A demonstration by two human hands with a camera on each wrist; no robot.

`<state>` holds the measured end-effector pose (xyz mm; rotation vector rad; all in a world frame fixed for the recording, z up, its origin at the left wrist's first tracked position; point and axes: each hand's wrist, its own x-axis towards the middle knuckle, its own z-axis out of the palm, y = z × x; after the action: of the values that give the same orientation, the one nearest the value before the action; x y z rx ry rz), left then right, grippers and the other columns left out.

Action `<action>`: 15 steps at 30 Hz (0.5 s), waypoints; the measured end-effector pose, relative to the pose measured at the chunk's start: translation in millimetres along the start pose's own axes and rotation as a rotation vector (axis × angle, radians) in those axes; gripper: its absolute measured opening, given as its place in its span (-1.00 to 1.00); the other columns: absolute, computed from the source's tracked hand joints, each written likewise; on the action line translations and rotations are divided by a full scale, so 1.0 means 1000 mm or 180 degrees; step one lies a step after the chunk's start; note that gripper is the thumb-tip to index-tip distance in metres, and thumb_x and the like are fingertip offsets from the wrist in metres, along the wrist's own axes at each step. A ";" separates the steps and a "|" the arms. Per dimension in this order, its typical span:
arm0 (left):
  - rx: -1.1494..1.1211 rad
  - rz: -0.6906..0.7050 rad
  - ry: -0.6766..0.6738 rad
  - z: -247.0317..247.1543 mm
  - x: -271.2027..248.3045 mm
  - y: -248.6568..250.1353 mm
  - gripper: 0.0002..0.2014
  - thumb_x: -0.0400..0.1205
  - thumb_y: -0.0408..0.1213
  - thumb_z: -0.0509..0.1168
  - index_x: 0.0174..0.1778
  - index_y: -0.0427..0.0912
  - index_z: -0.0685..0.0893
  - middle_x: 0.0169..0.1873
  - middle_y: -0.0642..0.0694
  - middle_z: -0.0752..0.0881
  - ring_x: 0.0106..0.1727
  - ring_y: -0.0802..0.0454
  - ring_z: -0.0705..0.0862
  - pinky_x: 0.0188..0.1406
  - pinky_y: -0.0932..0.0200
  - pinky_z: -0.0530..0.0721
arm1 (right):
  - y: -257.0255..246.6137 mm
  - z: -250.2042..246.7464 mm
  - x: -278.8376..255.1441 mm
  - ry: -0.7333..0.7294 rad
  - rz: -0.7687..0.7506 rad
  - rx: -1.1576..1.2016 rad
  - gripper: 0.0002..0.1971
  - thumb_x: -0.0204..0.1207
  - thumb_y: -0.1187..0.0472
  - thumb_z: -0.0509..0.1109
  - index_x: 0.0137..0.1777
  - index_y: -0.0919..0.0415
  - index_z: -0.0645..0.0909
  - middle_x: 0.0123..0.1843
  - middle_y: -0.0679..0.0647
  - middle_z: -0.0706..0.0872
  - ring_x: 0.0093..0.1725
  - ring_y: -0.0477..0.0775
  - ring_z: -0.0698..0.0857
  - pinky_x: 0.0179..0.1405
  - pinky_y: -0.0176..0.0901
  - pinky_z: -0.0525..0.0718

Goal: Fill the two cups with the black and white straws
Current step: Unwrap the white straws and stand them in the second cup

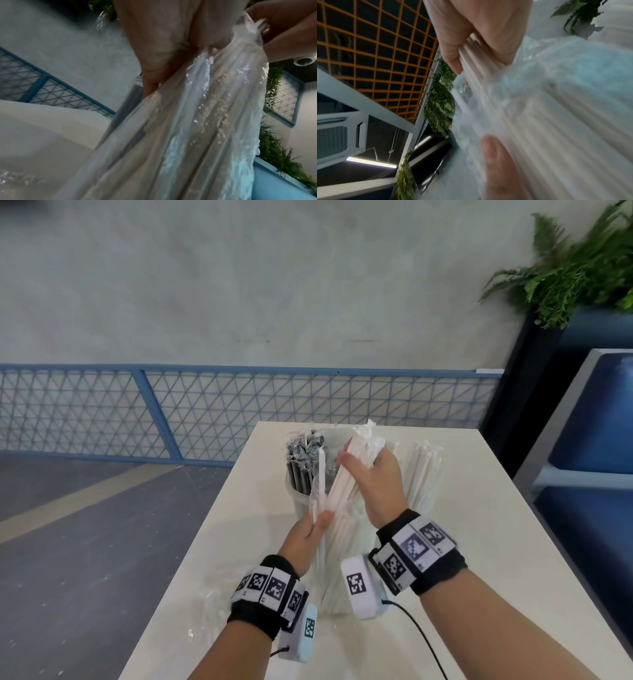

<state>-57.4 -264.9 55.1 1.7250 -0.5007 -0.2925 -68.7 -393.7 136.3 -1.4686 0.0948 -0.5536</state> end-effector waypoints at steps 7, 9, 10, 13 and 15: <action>0.0001 0.0087 0.0219 0.005 0.001 0.002 -0.68 0.72 -0.22 0.02 0.39 -0.03 0.43 0.21 0.18 0.56 0.26 0.33 0.50 0.08 0.77 0.36 | 0.016 -0.008 -0.003 -0.0432 0.0225 -0.0720 -0.59 0.32 0.15 0.58 0.14 0.22 0.61 -0.01 0.05 0.79 -0.01 0.00 0.76 -0.05 -0.15 0.74; 0.0077 0.0108 0.0273 0.007 0.002 0.002 -0.65 0.71 -0.20 0.03 0.39 -0.12 0.47 0.19 0.11 0.61 0.22 0.28 0.55 0.07 0.73 0.40 | 0.024 -0.009 -0.008 -0.0403 0.0249 -0.1075 -0.57 0.34 0.12 0.57 0.16 0.25 0.59 -0.04 0.05 0.76 -0.10 -0.05 0.74 -0.25 -0.31 0.70; 0.0099 0.0097 0.0312 0.007 0.002 0.002 -0.66 0.71 -0.21 0.04 0.38 -0.15 0.49 0.18 0.07 0.63 0.23 0.23 0.56 0.05 0.72 0.42 | 0.025 -0.008 -0.009 -0.0331 0.0224 -0.1056 -0.60 0.37 0.12 0.55 0.15 0.27 0.60 -0.08 0.06 0.75 -0.15 -0.06 0.73 -0.33 -0.34 0.68; 0.0078 0.0015 0.0428 0.009 0.004 -0.001 -0.67 0.71 -0.23 0.06 0.32 -0.26 0.54 0.13 -0.09 0.69 0.29 0.00 0.60 -0.04 0.73 0.43 | 0.019 -0.006 -0.004 -0.0054 0.0057 -0.0937 -0.66 0.43 0.08 0.48 0.06 0.33 0.64 -0.14 0.15 0.78 -0.19 0.04 0.76 -0.27 -0.15 0.73; -0.0012 -0.0067 0.0515 0.011 0.003 -0.003 -0.67 0.70 -0.26 0.08 0.21 -0.44 0.57 0.10 -0.42 0.68 0.24 -0.23 0.60 -0.22 0.69 0.43 | 0.008 -0.007 0.005 0.0300 -0.0041 -0.0694 -0.71 0.46 0.12 0.45 -0.04 0.38 0.61 -0.27 0.12 0.72 -0.31 -0.03 0.71 -0.35 -0.22 0.66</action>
<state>-59.3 -275.2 49.6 1.7346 -0.3637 -0.1671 -65.0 -402.3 128.9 -1.6555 0.2257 -0.6385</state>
